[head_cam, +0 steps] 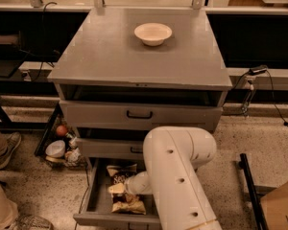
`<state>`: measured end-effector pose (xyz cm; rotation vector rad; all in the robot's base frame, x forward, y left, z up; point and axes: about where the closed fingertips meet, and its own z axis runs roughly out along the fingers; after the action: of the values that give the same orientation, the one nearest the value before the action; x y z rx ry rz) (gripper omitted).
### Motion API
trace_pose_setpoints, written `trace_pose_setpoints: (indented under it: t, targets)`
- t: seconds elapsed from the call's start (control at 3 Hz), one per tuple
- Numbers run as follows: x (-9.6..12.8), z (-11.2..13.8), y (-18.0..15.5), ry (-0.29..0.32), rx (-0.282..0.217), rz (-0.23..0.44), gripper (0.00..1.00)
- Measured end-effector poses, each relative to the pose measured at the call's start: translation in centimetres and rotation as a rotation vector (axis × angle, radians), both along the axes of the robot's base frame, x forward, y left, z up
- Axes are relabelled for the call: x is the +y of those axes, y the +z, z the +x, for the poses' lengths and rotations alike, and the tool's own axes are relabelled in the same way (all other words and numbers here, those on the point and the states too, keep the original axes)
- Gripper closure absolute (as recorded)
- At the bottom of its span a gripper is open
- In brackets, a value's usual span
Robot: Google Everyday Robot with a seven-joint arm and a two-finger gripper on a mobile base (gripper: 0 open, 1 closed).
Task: Pick brown chip bag from bottom drawer and place on counter
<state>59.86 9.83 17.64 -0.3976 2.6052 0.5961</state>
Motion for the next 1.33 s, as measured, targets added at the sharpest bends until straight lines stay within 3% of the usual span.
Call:
trace_pose_setpoints:
  t: [0.33,0.67,1.0,1.33]
  targets:
    - [1.8,0.3,-2.1,0.016,0.014,0.002,0.19]
    - [2.2,0.1,-2.7,0.018,0.019,0.02,0.42]
    - [1.0,-0.2,-0.6,0.005,-0.009,0.056,0.65]
    - [-0.9,-1.6,4.4,0.019,-0.063,0.128,0.89]
